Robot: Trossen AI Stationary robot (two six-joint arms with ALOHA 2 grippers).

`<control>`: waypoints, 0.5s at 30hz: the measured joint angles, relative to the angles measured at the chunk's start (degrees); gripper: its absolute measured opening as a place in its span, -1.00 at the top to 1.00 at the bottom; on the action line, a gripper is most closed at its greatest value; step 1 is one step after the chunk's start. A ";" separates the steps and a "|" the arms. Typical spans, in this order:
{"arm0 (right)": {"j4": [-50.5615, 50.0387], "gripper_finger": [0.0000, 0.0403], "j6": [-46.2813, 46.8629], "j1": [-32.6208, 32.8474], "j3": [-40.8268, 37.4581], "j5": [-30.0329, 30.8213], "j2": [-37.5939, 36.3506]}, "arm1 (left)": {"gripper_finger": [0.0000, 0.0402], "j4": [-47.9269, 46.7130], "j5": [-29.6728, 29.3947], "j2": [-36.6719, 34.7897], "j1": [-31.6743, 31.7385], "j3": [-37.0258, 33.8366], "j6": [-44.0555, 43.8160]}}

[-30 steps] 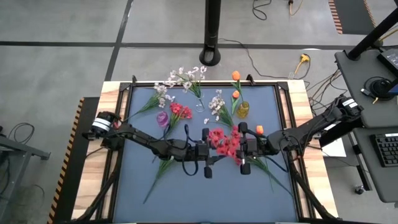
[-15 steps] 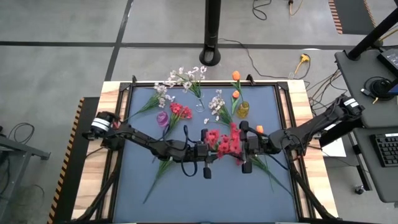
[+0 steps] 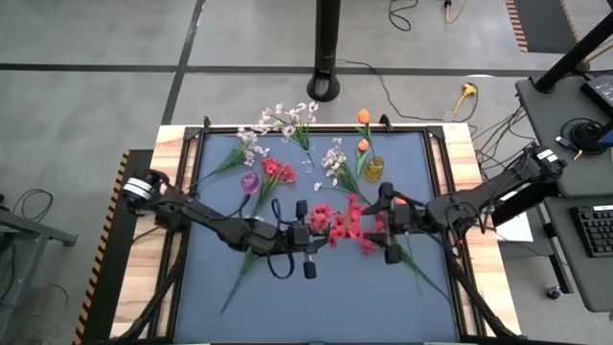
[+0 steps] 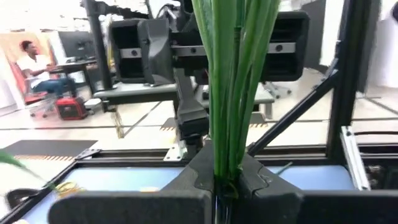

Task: Sort flowers into vase by color
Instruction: Put the red flower into the purple vase

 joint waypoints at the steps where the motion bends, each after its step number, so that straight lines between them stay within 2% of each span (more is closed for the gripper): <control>1: 0.00 -0.09 0.01 0.00 0.00 -0.02 -0.21 | 1.00 -0.95 -0.46 -0.74 -0.26 0.00 0.00; 10: -1.19 -0.15 -0.09 0.00 0.00 0.00 -1.51 | 1.00 -9.76 -2.21 -8.67 -2.39 0.00 0.00; 15: -1.46 -0.16 0.31 0.00 0.00 0.02 -1.46 | 1.00 -16.50 -7.64 -14.10 -3.44 0.00 -0.01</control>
